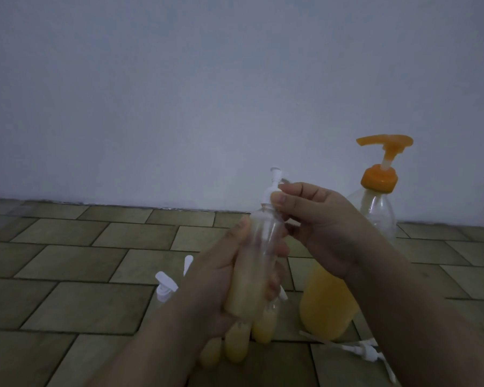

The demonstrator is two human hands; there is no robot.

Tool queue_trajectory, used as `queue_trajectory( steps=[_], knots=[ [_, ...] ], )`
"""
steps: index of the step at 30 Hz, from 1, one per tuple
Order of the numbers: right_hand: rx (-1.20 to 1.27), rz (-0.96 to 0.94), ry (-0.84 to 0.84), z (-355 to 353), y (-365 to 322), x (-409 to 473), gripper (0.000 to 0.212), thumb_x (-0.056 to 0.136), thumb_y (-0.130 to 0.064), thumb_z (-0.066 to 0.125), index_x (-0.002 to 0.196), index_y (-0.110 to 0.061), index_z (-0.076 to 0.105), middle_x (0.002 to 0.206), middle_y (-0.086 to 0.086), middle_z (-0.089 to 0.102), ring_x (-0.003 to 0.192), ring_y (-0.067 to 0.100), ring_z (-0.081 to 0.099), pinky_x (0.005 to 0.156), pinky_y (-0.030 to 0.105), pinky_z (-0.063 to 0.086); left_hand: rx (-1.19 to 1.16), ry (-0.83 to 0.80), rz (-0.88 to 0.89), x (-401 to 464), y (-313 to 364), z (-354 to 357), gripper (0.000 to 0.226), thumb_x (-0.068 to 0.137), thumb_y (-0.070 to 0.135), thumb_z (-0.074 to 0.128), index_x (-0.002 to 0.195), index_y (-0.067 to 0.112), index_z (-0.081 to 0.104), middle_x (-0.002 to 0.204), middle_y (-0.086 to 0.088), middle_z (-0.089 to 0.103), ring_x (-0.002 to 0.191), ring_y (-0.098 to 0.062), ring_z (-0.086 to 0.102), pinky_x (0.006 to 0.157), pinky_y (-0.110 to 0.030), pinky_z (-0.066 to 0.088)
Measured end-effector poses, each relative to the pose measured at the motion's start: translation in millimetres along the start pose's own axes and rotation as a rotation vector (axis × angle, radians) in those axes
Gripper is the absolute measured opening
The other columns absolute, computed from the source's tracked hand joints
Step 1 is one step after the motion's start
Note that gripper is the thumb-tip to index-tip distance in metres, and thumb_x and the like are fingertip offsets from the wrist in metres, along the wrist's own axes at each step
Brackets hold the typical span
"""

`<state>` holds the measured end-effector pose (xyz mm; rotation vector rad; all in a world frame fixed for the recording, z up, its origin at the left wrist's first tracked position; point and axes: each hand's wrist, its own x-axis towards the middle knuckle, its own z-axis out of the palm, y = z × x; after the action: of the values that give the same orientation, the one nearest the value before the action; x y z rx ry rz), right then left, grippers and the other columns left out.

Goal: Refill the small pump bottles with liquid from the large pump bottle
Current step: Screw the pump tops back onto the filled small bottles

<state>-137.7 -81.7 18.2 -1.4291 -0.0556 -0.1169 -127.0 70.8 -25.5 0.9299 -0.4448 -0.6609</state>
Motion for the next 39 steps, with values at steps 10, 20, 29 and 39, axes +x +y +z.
queue_trajectory(
  steps=[10, 20, 29, 39],
  knots=[
    [-0.070, -0.070, -0.055, 6, -8, -2, 0.028, 0.065, -0.029, 0.073, 0.088, -0.013, 0.072, 0.082, 0.003, 0.066, 0.084, 0.024, 0.055, 0.085, 0.043, 0.040, 0.257, 0.073, 0.174, -3, 6, -4, 0.049, 0.081, 0.047, 0.049, 0.098, 0.005, 0.068, 0.085, -0.019, 0.064, 0.059, -0.023, 0.058, 0.053, -0.030, 0.048],
    [-0.155, -0.121, -0.071, 4, -17, -4, 0.027, 0.064, -0.026, 0.077, 0.083, -0.010, 0.066, 0.078, 0.000, 0.068, 0.077, 0.017, 0.063, 0.077, 0.030, 0.050, 0.159, 0.032, 0.141, -1, 4, -4, 0.053, 0.076, 0.056, 0.060, 0.092, 0.007, 0.067, 0.077, -0.014, 0.062, 0.059, -0.022, 0.059, 0.051, -0.029, 0.049],
    [-0.195, -0.146, -0.055, 7, -20, -7, 0.028, 0.056, -0.029, 0.073, 0.077, -0.010, 0.068, 0.076, -0.002, 0.069, 0.076, 0.010, 0.064, 0.074, 0.027, 0.050, 0.132, 0.028, 0.150, -4, 2, -2, 0.046, 0.081, 0.050, 0.057, 0.090, 0.006, 0.068, 0.076, -0.016, 0.061, 0.057, -0.023, 0.057, 0.051, -0.029, 0.049],
    [-0.219, -0.082, -0.014, 10, -21, -9, 0.027, 0.060, -0.025, 0.066, 0.081, -0.009, 0.073, 0.083, -0.002, 0.074, 0.085, 0.010, 0.069, 0.084, 0.027, 0.050, 0.183, 0.101, 0.105, -5, 0, -2, 0.048, 0.074, 0.047, 0.053, 0.088, 0.002, 0.066, 0.073, -0.016, 0.063, 0.055, -0.023, 0.058, 0.049, -0.029, 0.050]
  ],
)
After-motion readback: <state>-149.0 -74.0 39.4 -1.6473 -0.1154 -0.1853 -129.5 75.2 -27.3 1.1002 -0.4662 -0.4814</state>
